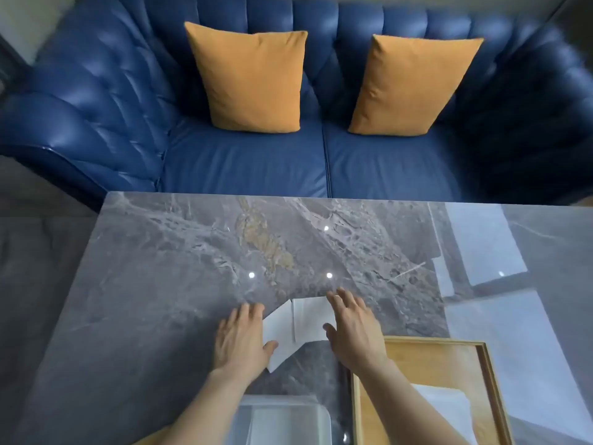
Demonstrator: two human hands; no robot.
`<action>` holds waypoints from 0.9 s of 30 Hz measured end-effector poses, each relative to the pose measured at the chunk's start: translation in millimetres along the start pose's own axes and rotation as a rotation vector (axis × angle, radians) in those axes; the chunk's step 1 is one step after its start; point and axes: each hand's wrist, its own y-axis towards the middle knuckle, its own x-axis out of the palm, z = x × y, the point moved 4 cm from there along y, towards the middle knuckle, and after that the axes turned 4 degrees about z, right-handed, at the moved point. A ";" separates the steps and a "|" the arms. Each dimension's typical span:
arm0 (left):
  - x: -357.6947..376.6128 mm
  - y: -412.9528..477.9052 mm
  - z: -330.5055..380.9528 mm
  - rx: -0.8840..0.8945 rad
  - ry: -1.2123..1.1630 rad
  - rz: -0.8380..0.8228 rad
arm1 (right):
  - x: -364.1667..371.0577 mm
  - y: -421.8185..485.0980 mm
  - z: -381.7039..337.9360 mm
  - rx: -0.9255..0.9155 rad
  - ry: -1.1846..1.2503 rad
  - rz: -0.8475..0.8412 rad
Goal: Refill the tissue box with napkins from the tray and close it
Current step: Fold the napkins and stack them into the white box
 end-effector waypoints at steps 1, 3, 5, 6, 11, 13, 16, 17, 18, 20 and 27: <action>0.5 1.9 0.8 -0.018 0.002 -0.014 | 2.6 1.9 0.6 -0.004 -0.002 -0.015; 3.2 4.4 2.4 -0.041 0.010 0.014 | 8.8 4.1 2.6 -0.002 0.005 0.003; 5.8 6.6 3.4 -0.063 -0.027 0.030 | 13.7 6.2 3.6 0.007 -0.006 0.009; 7.8 6.1 3.8 -0.077 -0.058 0.024 | 16.5 7.1 4.3 0.012 -0.017 0.017; 10.9 5.5 -9.0 -0.158 -0.216 0.036 | 22.0 12.7 6.1 0.037 -0.055 0.073; 11.0 4.3 -17.4 -0.199 -0.258 0.039 | 25.5 13.2 6.6 0.045 -0.041 0.088; 3.1 3.9 -32.5 -0.273 -0.406 0.111 | 26.0 13.8 6.9 0.085 0.015 0.132; -0.4 5.5 -37.1 -0.283 -0.471 0.129 | 26.0 14.4 6.9 0.097 0.037 0.138; -3.4 7.8 -40.6 -0.285 -0.549 0.127 | 26.0 15.3 6.9 0.107 0.065 0.136; -8.8 14.0 -43.9 -0.271 -0.714 0.090 | 24.1 18.3 6.7 0.149 0.188 0.110; -27.1 12.8 -40.6 -0.376 -1.300 0.025 | 25.9 22.2 7.2 0.413 0.993 -0.088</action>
